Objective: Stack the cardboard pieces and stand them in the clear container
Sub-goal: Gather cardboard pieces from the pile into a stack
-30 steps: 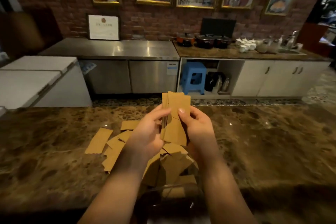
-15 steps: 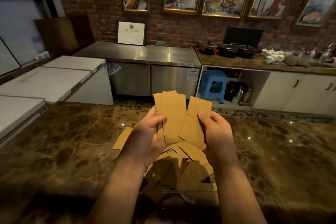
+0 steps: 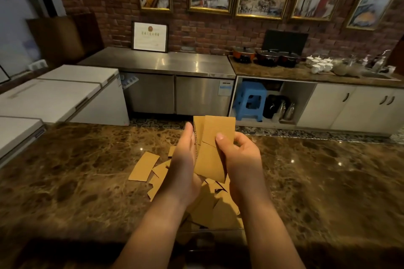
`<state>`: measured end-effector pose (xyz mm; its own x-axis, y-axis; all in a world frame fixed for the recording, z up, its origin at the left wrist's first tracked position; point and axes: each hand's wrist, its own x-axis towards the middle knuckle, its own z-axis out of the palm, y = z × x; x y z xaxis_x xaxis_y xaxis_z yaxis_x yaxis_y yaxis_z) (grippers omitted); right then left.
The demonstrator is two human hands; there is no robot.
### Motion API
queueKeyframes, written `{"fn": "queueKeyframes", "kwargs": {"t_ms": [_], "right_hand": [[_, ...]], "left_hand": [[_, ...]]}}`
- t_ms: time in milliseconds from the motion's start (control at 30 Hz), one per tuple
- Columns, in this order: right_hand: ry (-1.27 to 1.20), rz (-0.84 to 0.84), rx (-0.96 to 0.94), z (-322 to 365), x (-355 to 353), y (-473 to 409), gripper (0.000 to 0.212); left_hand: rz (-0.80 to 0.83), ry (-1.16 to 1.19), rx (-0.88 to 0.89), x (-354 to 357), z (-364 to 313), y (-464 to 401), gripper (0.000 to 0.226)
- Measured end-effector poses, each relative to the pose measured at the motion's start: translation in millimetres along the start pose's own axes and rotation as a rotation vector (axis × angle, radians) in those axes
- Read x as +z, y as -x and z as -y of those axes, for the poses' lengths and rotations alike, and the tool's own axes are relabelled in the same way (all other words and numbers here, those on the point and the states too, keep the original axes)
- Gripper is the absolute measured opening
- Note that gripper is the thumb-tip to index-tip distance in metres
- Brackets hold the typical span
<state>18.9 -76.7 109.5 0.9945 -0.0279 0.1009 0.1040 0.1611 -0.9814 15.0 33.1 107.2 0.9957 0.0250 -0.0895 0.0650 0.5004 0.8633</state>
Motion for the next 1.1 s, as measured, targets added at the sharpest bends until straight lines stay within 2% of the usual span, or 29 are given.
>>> {"fn": "queueKeyframes", "kwargs": {"t_ms": [67,100,133,200,267,333,367,400,433,500,533,600,633,667,700,767,800,833,867,900,933,967,1000,1033,1100], "right_hand": [[0.040,-0.061,-0.021,-4.2,1.1,-0.4,0.010],[0.097,-0.101,-0.057,-7.5,-0.1,-1.4,0.012],[0.205,-0.145,-0.113,-10.5,-1.3,-2.8,0.017],[0.490,-0.233,-0.247,-18.1,-4.9,-4.4,0.033],[0.600,-0.255,-0.303,-20.1,-5.3,-1.9,0.039],[0.595,-0.232,-0.296,-24.1,-6.0,-0.5,0.040],[0.587,-0.220,-0.279,-26.3,-6.8,-0.2,0.044],[0.546,-0.187,-0.240,-27.5,-7.7,-0.7,0.049],[0.446,-0.127,-0.171,-29.2,-8.9,-1.1,0.055],[0.173,0.059,-0.032,-32.4,-13.7,-1.4,0.062],[0.118,0.144,-0.001,-34.9,-17.2,-1.2,0.057],[0.152,0.246,0.008,-39.5,-22.4,-0.9,0.037],[0.164,0.274,0.015,-43.1,-23.8,-0.7,0.030],[0.165,0.287,0.036,-46.8,-24.3,0.3,0.027],[0.169,0.297,0.061,-50.7,-23.9,0.9,0.026],[0.196,0.320,0.125,-59.6,-23.1,1.0,0.023],[0.214,0.331,0.165,-61.7,-22.8,-0.3,0.023],[0.232,0.345,0.216,-62.5,-23.4,-2.9,0.025],[0.251,0.353,0.267,-62.2,-25.2,-6.9,0.033],[0.277,0.340,0.299,-61.1,-28.5,-11.8,0.047],[0.311,0.284,0.311,-61.1,-34.4,-18.4,0.064],[0.355,0.192,0.312,-62.4,-43.8,-26.1,0.079],[0.409,0.106,0.315,-66.8,-55.2,-35.8,0.087],[0.476,0.050,0.334,-72.7,-67.2,-44.1,0.088],[0.653,0.067,0.444,-89.1,-85.2,-56.3,0.091]], "left_hand": [[0.092,-0.050,0.026,-4.0,3.8,2.3,0.040],[0.113,-0.176,0.122,-8.3,6.8,4.6,0.031],[0.127,-0.343,0.233,-11.4,8.7,7.6,0.031],[0.153,-0.583,0.389,-20.7,14.2,7.5,0.062],[0.178,-0.552,0.383,-24.5,15.1,6.2,0.072],[0.193,-0.450,0.299,-23.7,14.4,-2.3,0.075],[0.134,-0.350,0.214,-21.7,12.9,-1.7,0.073],[0.153,-0.368,0.237,-29.4,17.6,1.1,0.068],[0.157,-0.365,0.154,-31.2,19.5,7.4,0.061],[0.279,-0.393,0.076,-36.0,20.2,11.1,0.048],[0.293,-0.412,0.105,-40.6,23.9,11.4,0.057],[0.330,-0.290,0.043,-48.4,24.6,15.3,0.086],[0.321,-0.209,-0.024,-49.3,26.5,16.1,0.086],[0.335,-0.249,0.023,-55.6,33.2,15.2,0.077],[0.336,-0.186,-0.005,-59.8,36.3,12.4,0.070],[0.330,-0.059,-0.166,-53.8,38.1,14.3,0.074],[0.252,-0.005,-0.154,-60.4,44.4,9.2,0.075],[0.204,0.063,-0.167,-62.6,48.7,6.2,0.065],[0.172,0.031,-0.130,-64.7,50.9,5.1,0.038],[0.173,0.113,-0.252,-61.9,45.1,1.2,0.021],[0.131,0.273,-0.366,-67.0,42.9,-4.6,0.029],[0.107,0.372,-0.405,-74.2,40.6,-10.8,0.035],[0.071,0.381,-0.369,-79.7,37.2,-15.4,0.036],[0.050,0.393,-0.333,-82.8,33.1,-17.8,0.034],[0.030,0.453,-0.301,-87.9,29.9,-21.7,0.032]]}}
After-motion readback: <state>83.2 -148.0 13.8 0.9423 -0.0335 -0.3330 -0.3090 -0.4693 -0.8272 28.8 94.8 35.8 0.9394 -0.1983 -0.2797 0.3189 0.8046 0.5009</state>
